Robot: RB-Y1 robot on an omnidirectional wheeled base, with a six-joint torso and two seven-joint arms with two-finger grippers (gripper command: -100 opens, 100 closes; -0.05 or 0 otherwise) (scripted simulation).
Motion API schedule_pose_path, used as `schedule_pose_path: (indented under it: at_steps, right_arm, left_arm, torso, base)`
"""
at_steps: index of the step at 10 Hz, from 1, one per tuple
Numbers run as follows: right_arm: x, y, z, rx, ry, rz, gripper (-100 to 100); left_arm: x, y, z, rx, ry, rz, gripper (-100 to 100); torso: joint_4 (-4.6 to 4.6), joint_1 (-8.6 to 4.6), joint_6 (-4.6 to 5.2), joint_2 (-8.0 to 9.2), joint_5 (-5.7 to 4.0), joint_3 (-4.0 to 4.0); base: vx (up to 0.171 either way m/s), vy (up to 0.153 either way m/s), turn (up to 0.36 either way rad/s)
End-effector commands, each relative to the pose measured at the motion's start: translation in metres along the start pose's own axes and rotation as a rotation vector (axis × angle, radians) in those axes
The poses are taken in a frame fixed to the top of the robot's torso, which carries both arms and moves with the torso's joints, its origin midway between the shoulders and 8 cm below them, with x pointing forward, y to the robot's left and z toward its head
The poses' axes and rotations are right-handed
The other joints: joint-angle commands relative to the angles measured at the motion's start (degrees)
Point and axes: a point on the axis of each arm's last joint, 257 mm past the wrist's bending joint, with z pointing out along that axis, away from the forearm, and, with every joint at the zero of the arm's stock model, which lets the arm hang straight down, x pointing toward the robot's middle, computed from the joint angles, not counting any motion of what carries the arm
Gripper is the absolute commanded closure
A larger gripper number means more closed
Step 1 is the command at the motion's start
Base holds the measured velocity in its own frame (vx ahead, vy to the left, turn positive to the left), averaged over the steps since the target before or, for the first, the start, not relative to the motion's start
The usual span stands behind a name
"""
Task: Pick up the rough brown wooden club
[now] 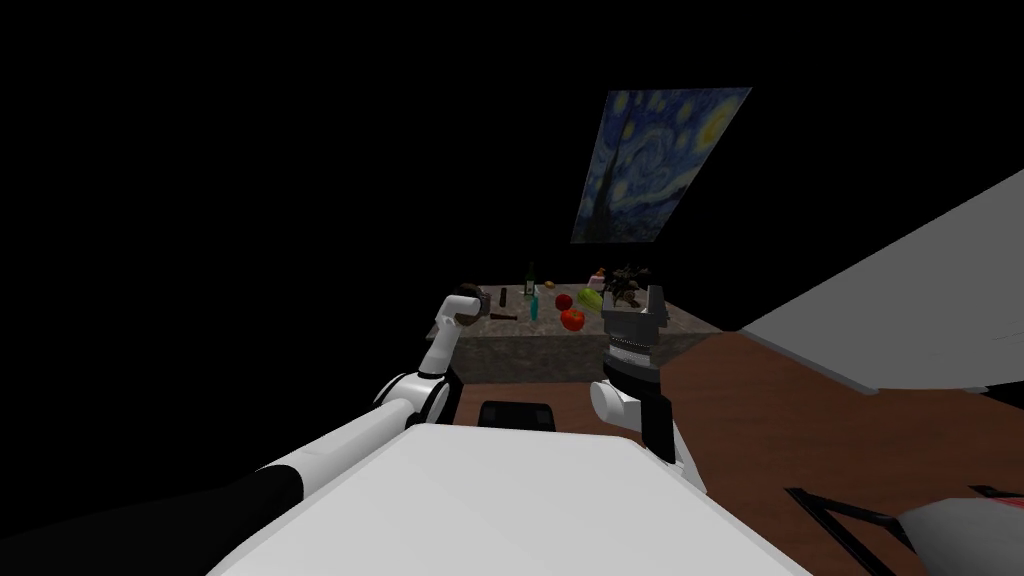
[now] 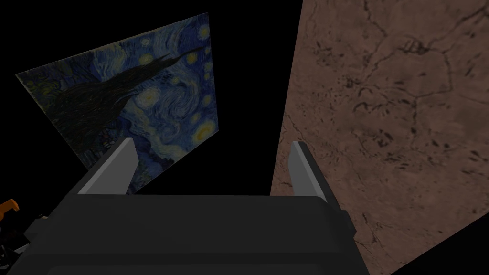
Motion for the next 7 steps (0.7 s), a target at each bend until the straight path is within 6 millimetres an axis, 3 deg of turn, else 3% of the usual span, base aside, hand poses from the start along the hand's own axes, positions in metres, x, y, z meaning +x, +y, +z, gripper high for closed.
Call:
schedule_pose_path:
  at_steps: [1, 7]
  right_arm:
    - [0.000, 0.000, 0.000, 0.000, 0.000, 0.000, 0]
    - [0.000, 0.000, 0.000, 0.000, 0.000, 0.000, 0]
  left_arm:
    - [0.000, 0.012, 0.004, -0.061, -0.005, -0.032, -100]
    - [-0.004, 0.052, 0.007, -0.241, -0.027, -0.086, -100]
  torso:
    - [0.00, 0.00, 0.00, 0.00, 0.00, 0.00]
    - [-0.01, -0.02, 0.03, -0.07, -0.01, -0.04]
  base:
    - [0.045, 0.001, -0.149]
    - [0.035, 0.005, -0.087]
